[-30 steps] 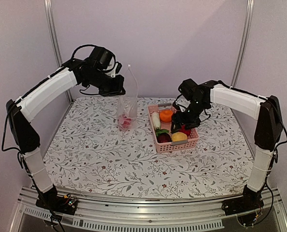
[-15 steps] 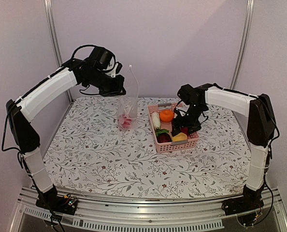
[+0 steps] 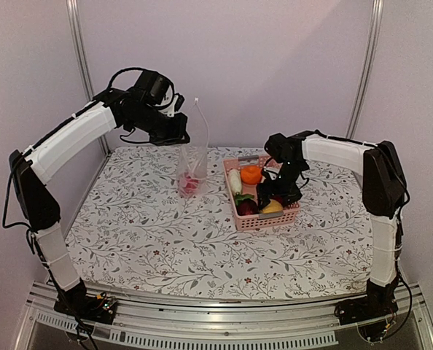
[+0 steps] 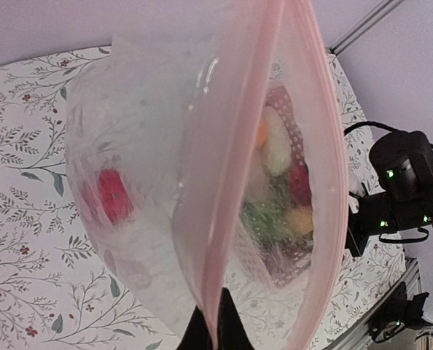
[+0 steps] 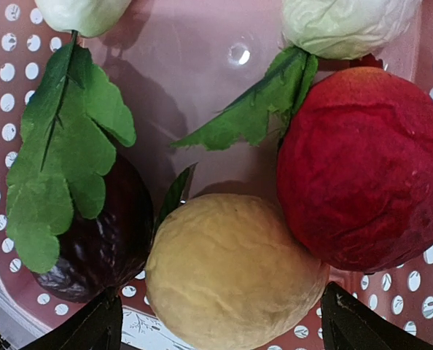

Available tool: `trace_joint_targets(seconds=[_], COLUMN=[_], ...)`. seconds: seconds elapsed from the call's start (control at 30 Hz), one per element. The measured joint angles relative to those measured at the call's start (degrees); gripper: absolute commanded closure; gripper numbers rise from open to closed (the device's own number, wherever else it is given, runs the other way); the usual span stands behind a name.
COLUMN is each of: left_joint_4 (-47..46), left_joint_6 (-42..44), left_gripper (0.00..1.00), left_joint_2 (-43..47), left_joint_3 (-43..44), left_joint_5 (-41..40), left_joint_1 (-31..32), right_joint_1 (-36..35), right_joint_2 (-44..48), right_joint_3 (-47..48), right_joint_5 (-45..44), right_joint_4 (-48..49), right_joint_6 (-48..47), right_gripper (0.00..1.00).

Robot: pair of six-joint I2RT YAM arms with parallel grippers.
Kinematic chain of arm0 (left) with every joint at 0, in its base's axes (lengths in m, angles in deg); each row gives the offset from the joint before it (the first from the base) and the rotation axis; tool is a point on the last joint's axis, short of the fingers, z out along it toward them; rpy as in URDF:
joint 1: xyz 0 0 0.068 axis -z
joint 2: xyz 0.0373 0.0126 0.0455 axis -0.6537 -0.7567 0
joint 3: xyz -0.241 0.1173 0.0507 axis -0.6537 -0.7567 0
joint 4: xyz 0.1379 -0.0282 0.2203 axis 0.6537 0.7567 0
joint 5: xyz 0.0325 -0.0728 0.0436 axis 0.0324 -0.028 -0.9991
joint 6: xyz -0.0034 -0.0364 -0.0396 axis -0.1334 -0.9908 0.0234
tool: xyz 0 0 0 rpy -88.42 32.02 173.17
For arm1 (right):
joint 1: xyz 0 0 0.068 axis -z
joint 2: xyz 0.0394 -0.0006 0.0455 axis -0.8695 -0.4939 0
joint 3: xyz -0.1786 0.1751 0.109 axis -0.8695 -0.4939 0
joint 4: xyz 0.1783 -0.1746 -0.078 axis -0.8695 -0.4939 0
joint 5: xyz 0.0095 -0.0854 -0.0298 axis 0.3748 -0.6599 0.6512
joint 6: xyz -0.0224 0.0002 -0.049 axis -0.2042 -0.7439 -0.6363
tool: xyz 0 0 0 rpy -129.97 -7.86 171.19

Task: Place the food in the zip-top bag and seal the zipper
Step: Pick up the fake fruit from the bin.

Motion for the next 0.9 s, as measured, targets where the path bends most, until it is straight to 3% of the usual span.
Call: trace_joint_targets(seconds=[0.2, 0.5, 0.9], left_joint_4=[0.0, 0.0, 0.0], left_joint_6=[0.0, 0.0, 0.0], left_gripper=[1.0, 1.0, 1.0], left_joint_2=[0.0, 0.0, 0.0], left_joint_3=[0.0, 0.0, 0.0], left_joint_5=[0.0, 0.0, -0.04], left_joint_1=[0.0, 0.0, 0.0], right_joint_1=[0.09, 0.09, 0.09], right_joint_2=[-1.29, -1.7, 0.85], right_joint_3=[0.02, 0.02, 1.97], right_joint_5=[-0.33, -1.36, -4.55], right_joint_4=[0.0, 0.02, -1.99], right_joint_6=[0.11, 0.22, 0.55], right_gripper=[0.08, 0.24, 0.31])
